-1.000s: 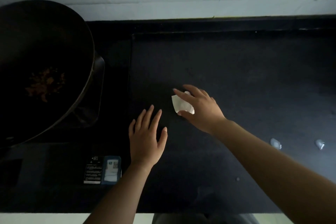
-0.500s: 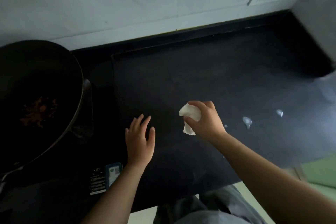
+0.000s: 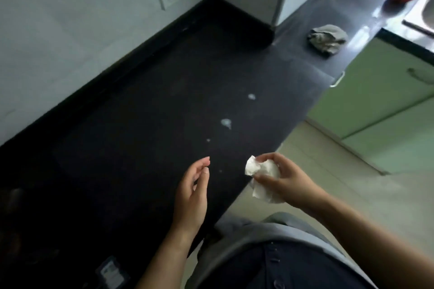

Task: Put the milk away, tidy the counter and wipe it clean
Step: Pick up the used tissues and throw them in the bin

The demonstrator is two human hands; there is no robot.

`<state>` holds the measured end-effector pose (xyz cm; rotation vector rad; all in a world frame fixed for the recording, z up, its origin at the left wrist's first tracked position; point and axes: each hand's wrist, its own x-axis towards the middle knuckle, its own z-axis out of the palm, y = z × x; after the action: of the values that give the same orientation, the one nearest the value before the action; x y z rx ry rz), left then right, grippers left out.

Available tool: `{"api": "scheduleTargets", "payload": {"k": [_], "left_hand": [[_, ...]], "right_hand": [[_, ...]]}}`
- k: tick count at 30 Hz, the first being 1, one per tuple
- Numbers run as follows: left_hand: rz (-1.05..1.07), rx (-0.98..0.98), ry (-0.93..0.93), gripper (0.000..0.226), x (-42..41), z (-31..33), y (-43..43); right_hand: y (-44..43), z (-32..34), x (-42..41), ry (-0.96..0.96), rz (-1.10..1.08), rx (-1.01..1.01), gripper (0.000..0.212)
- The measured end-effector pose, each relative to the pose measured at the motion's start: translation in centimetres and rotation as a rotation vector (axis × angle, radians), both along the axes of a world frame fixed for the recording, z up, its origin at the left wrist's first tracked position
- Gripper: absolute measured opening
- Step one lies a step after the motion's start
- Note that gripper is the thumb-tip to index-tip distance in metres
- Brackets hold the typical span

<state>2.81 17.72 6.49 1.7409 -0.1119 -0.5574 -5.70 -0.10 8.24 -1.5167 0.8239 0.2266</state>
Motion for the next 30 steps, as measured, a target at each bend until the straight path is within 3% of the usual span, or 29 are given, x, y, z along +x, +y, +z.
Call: {"api": "scheduleTargets", "payload": {"k": [4,8,15,20,25,30], "left_hand": [[-0.251,0.02,-0.023,0.024,-2.1,0.6,-7.0],[-0.485,0.019,-0.029,0.022,-6.7,1.1,-16.7],[-0.986,-0.034,-0.044,0.022,-23.8,1.5,-34.2],[-1.315,-0.037,-0.021,0.019,-35.8,1.6,-41.9],[-1.462,0.027,-0.045,0.02,-41.3,1.8,-47.1],[-1.504,0.081,-0.048,0.019,-44.5,1.1,-54.1]], "right_hand": [[-4.9,0.3,-7.5,-0.044,-0.27,0.0,0.044],[-10.0,1.1,-17.1,-0.133,-0.541,0.003,0.034],[-17.7,2.8,-36.5,-0.077,-1.009,-0.272,0.027],[-19.1,2.3,-47.5,-0.007,-1.383,-0.333,0.012],[-20.0,0.7,-53.4,-0.002,-1.546,-0.214,0.008],[-26.0,-1.2,-56.3,0.077,-1.556,-0.226,0.006]]}}
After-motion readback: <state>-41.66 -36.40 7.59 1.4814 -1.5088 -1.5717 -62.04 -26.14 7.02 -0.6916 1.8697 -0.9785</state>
